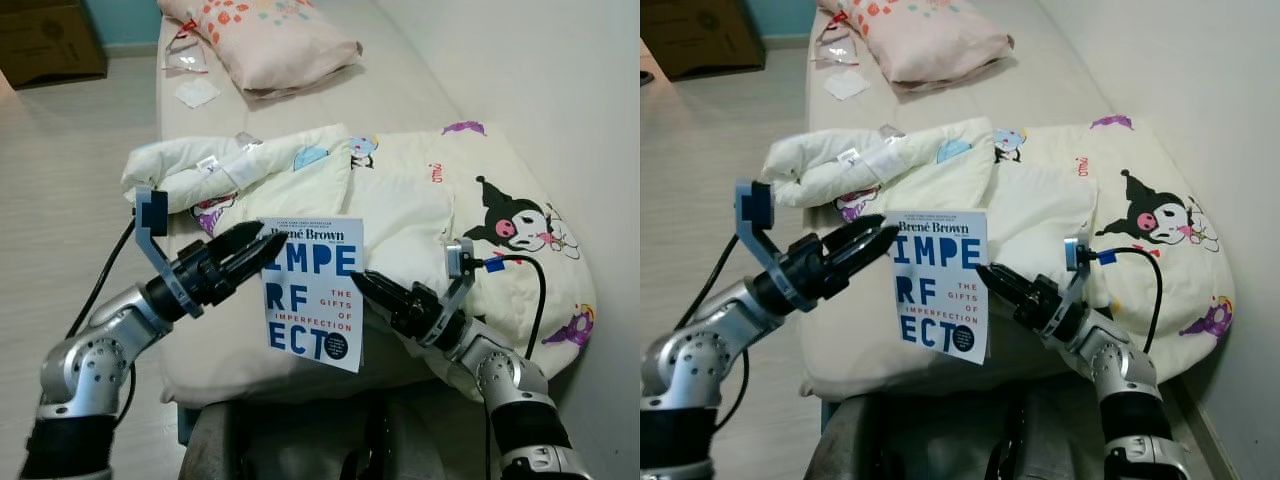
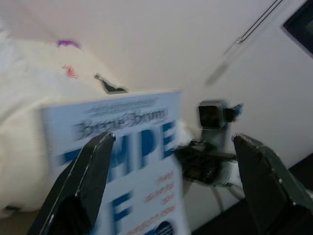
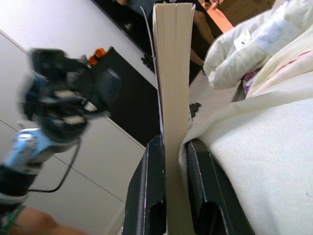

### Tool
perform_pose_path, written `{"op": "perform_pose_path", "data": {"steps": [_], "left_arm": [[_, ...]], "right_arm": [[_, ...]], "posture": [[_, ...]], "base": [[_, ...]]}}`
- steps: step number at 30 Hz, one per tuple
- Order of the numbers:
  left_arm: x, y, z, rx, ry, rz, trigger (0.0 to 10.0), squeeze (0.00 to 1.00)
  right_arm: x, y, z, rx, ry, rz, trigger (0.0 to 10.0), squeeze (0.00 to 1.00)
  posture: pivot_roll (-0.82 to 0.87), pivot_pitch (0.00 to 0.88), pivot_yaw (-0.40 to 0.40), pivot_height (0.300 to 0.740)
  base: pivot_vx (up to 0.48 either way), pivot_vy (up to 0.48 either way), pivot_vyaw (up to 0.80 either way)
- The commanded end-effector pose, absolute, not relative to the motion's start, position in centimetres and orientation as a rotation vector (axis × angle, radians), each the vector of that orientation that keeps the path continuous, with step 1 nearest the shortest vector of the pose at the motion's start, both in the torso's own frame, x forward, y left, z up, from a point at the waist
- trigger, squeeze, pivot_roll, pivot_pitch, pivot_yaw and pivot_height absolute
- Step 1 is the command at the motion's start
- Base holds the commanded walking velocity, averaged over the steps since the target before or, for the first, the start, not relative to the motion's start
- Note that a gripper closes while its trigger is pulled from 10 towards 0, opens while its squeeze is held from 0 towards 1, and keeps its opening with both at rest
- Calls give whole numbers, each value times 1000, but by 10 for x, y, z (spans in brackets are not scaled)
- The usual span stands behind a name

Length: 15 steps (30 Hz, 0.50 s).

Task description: Clean up the room

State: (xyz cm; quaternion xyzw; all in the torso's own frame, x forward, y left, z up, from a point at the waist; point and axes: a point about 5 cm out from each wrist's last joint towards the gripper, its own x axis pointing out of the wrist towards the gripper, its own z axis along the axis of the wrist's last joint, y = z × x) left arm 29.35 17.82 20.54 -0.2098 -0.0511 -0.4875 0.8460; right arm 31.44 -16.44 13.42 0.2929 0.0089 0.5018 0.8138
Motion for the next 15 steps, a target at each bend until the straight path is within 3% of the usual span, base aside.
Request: {"op": "perform_pose_path", "data": {"steps": [1,10,15], "left_arm": [[298,186,197,-403,-62,-1014,10000,0],[317,214,203,-448,-49,-936,10000,0],[316,216,202,-477,-9,-1033,10000,0]], "right_arm": [[310,-164,144,653,-48,1137,0,0],[303,-185,156,763,-130,1149,0,0],[296,-187,157,781,-121,1183,0,0]], "posture": [[78,177,-35,607],[72,194,-27,607],[60,210,-19,607]], "base": [[0,0,0],[0,0,0],[0,0,0]]}}
